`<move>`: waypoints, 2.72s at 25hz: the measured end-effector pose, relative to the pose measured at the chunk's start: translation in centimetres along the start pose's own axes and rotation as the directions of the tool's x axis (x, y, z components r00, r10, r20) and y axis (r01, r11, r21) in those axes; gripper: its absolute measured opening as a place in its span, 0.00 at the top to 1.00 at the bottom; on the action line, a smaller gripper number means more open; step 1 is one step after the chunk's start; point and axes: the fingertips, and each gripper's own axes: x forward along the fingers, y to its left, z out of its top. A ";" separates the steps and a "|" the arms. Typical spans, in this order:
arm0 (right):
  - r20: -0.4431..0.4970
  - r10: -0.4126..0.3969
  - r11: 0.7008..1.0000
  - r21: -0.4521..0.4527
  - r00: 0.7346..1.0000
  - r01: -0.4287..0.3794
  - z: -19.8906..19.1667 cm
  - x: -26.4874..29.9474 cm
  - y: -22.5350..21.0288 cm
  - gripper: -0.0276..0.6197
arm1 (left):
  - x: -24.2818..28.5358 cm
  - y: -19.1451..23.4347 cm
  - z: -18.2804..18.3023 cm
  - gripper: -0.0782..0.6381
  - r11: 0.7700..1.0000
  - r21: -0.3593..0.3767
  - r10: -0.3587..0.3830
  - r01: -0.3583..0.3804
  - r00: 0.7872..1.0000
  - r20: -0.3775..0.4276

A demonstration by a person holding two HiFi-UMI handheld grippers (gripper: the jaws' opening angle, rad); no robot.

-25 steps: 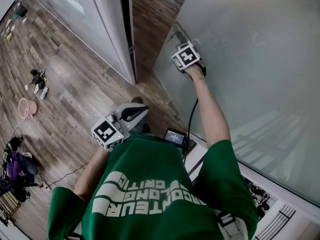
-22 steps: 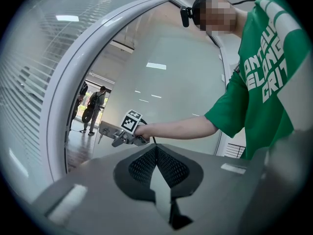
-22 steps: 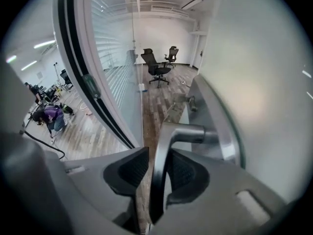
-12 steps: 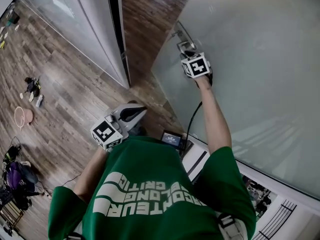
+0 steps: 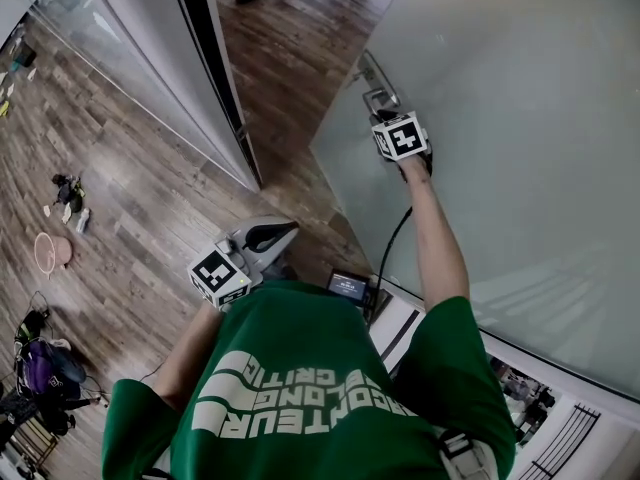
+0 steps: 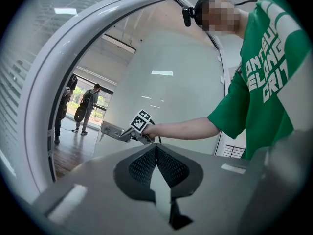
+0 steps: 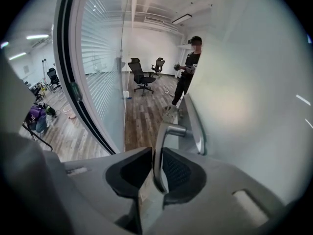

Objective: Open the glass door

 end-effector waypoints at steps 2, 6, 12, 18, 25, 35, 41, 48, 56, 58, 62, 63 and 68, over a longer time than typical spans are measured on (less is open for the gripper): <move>-0.031 -0.011 1.000 -0.013 0.999 0.010 -0.5 0.1 -0.5 0.85 | 0.2 0.6 0.4 0.87 1.000 0.006 -0.009 0.009 1.000 0.000; -0.038 -0.044 0.999 -0.032 0.998 0.043 -1.4 -0.5 -1.8 0.86 | 1.0 1.6 1.2 0.87 0.999 0.022 -0.032 0.032 0.999 -0.001; -0.029 -0.080 0.997 -0.010 0.996 0.079 -2.4 -1.2 -3.7 0.88 | 1.9 2.7 2.6 0.87 0.997 0.030 -0.071 0.071 0.997 -0.010; -0.060 -0.121 0.992 0.014 0.991 0.122 -3.4 -0.2 -6.5 0.88 | 2.9 4.7 2.8 0.87 0.991 0.037 -0.130 0.129 0.992 -0.001; -0.067 -0.179 0.981 0.062 0.982 0.183 -4.5 0.0 -9.8 0.88 | 3.3 5.6 4.2 0.87 0.987 0.037 -0.158 0.157 0.988 0.000; -0.113 -0.206 0.968 0.121 0.972 0.219 -6.7 0.9 -12.8 0.88 | 4.7 5.4 4.4 0.87 0.980 0.031 -0.196 0.195 0.980 0.021; -0.094 -0.217 0.961 0.155 0.972 0.230 -7.1 1.2 -14.7 0.88 | 8.2 6.7 4.8 0.87 0.984 0.016 -0.175 0.175 0.984 0.027; 0.002 -0.292 0.950 0.112 0.956 0.290 -6.1 1.6 -16.8 0.88 | 14.2 7.2 6.1 0.87 0.984 0.012 -0.178 0.177 0.984 0.023; 0.013 -0.299 0.946 0.136 0.954 0.295 -7.1 1.8 -19.7 0.88 | 20.2 7.0 6.7 0.87 0.979 0.009 -0.203 0.203 0.979 0.017; 0.015 -0.317 0.941 0.129 0.948 0.313 -7.6 2.0 -20.7 0.88 | 21.7 6.8 6.8 0.87 0.979 0.004 -0.204 0.204 0.979 0.010; 0.015 -0.340 0.932 0.138 0.940 0.335 -8.4 2.3 -22.0 0.88 | 23.8 6.5 6.4 0.87 0.976 -0.003 -0.217 0.217 0.976 0.004; 0.013 -0.343 0.930 0.143 0.939 0.337 -8.5 2.4 -22.3 0.88 | 24.2 6.4 6.4 0.87 0.976 -0.002 -0.220 0.220 0.976 0.004; 0.004 -0.366 0.919 0.162 0.931 0.361 -9.1 2.1 -24.3 0.88 | 26.3 5.8 7.1 0.87 0.970 0.008 -0.241 0.241 0.970 0.003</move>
